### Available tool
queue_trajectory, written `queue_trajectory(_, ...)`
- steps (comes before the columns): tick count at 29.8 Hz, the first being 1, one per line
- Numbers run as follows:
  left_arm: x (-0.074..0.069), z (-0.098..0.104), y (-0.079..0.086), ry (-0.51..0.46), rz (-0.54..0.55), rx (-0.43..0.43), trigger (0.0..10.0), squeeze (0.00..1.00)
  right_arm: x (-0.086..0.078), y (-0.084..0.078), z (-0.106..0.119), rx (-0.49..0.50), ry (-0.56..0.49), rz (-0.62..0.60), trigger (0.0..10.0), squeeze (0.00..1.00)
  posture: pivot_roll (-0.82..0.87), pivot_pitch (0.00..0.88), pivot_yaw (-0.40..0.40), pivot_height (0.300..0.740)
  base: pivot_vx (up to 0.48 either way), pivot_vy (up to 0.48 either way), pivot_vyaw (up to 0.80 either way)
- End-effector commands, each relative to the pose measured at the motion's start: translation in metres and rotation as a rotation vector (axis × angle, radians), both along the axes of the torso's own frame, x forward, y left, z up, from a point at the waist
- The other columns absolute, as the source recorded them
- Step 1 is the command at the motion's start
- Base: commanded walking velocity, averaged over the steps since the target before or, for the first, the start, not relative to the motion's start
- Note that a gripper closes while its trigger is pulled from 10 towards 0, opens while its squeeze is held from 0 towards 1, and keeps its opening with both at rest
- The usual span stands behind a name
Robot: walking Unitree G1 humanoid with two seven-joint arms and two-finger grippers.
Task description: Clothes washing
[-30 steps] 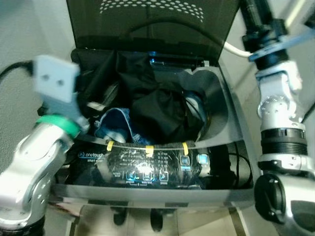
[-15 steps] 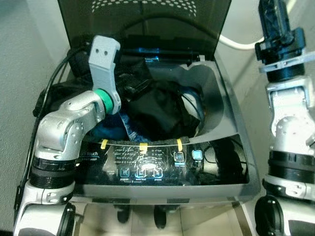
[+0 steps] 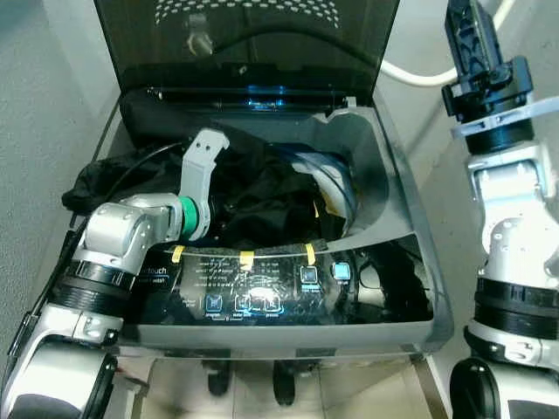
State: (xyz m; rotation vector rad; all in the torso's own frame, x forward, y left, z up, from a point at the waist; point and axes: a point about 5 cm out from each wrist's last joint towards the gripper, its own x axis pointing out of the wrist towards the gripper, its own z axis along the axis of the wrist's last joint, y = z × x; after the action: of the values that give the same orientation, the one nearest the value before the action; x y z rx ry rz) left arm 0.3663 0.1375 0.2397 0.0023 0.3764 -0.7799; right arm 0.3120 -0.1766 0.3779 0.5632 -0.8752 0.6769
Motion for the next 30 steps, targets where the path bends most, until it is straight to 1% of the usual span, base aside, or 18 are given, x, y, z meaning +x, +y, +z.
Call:
queue_trajectory(1, 0.000, -0.029, 0.015, 0.112, 0.051, 0.046, 10.0, 0.00, -0.004, -0.002, -0.001, -0.004, -0.002, -0.012, 10.0, 0.00, 0.09, 0.174, 0.042, 0.740, 0.000, 0.000, 0.00)
queue_trajectory(3, 0.003, -0.039, 0.026, 0.149, 0.091, 0.051, 10.0, 0.00, -0.005, -0.002, -0.001, -0.005, 0.004, -0.014, 10.0, 0.00, 0.09, 0.172, 0.039, 0.740, 0.000, 0.000, 0.00)
queue_trajectory(4, 0.003, -0.039, 0.026, 0.149, 0.091, 0.051, 10.0, 0.00, -0.005, -0.002, -0.001, -0.005, 0.004, -0.014, 10.0, 0.00, 0.09, 0.172, 0.039, 0.740, 0.000, 0.000, 0.00)
queue_trajectory(5, 0.005, -0.042, 0.032, 0.164, 0.113, 0.045, 10.0, 0.00, -0.004, -0.002, -0.001, -0.006, 0.006, -0.014, 10.0, 0.00, 0.09, 0.170, 0.038, 0.740, 0.000, 0.000, 0.00)
queue_trajectory(11, 0.011, -0.043, 0.043, 0.162, 0.156, 0.042, 10.0, 0.00, -0.003, -0.001, -0.001, -0.009, 0.008, -0.014, 10.0, 0.00, 0.09, 0.170, 0.032, 0.740, 0.000, 0.000, 0.00)
queue_trajectory(12, 0.015, -0.035, 0.046, 0.114, 0.169, 0.041, 10.0, 0.00, -0.003, -0.002, 0.000, -0.010, 0.007, -0.014, 10.0, 0.00, 0.09, 0.171, 0.031, 0.740, 0.000, 0.000, 0.00)
queue_trajectory(16, 0.027, 0.011, 0.050, -0.210, 0.213, -0.012, 10.0, 0.00, -0.003, -0.003, 0.001, -0.012, 0.007, -0.013, 10.0, 0.00, 0.09, 0.170, 0.027, 0.740, 0.000, 0.000, 0.00)
queue_trajectory(18, 0.025, 0.041, 0.047, -0.452, 0.207, -0.017, 10.0, 0.00, -0.004, -0.003, 0.001, -0.014, 0.006, -0.011, 10.0, 0.00, 0.09, 0.170, 0.026, 0.740, 0.000, 0.000, 0.00)
queue_trajectory(19, 0.023, 0.052, 0.045, -0.540, 0.208, -0.022, 10.0, 0.00, -0.004, -0.003, 0.001, -0.014, 0.006, -0.011, 10.0, 0.00, 0.09, 0.170, 0.026, 0.740, 0.000, 0.000, 0.00)
queue_trajectory(20, 0.023, 0.052, 0.045, -0.540, 0.208, -0.022, 10.0, 0.00, -0.004, -0.003, 0.001, -0.014, 0.006, -0.011, 10.0, 0.00, 0.09, 0.170, 0.026, 0.740, 0.000, 0.000, 0.00)
queue_trajectory(23, 0.013, 0.083, 0.038, -0.781, 0.240, -0.051, 10.0, 0.00, -0.005, -0.004, 0.001, -0.014, 0.001, -0.007, 10.0, 0.00, 0.09, 0.167, 0.024, 0.740, 0.000, 0.000, 0.00)
queue_trajectory(24, 0.008, 0.091, 0.035, -0.832, 0.242, -0.066, 10.0, 0.00, -0.005, -0.005, 0.001, -0.014, 0.000, -0.007, 10.0, 0.00, 0.09, 0.166, 0.023, 0.740, 0.000, 0.000, 0.00)
queue_trajectory(25, 0.003, 0.098, 0.033, -0.910, 0.254, -0.050, 10.0, 0.00, -0.005, -0.005, 0.001, -0.014, 0.000, -0.007, 10.0, 0.00, 0.09, 0.166, 0.022, 0.740, 0.000, 0.000, 0.00)
queue_trajectory(26, -0.001, 0.103, 0.029, -0.968, 0.253, -0.040, 10.0, 0.00, -0.004, -0.005, 0.001, -0.013, -0.001, -0.006, 10.0, 0.00, 0.09, 0.164, 0.020, 0.740, 0.000, 0.000, 0.00)
queue_trajectory(27, -0.001, 0.103, 0.029, -0.968, 0.253, -0.040, 10.0, 0.00, -0.004, -0.005, 0.001, -0.013, -0.001, -0.006, 10.0, 0.00, 0.09, 0.164, 0.020, 0.740, 0.000, 0.000, 0.00)
queue_trajectory(28, -0.007, 0.110, 0.024, -1.051, 0.253, 0.003, 10.0, 0.00, -0.004, -0.005, 0.001, -0.013, 0.000, -0.004, 10.0, 0.00, 0.09, 0.164, 0.018, 0.740, 0.000, 0.000, 0.00)
queue_trajectory(29, -0.007, 0.110, 0.024, -1.051, 0.253, 0.003, 10.0, 0.00, -0.004, -0.005, 0.001, -0.013, 0.000, -0.004, 10.0, 0.00, 0.09, 0.164, 0.018, 0.740, 0.000, 0.000, 0.00)
queue_trajectory(30, -0.014, 0.115, 0.015, -1.130, 0.229, 0.032, 10.0, 0.00, -0.004, -0.005, 0.001, -0.013, 0.000, -0.002, 10.0, 0.00, 0.09, 0.161, 0.014, 0.740, 0.000, 0.000, 0.00)
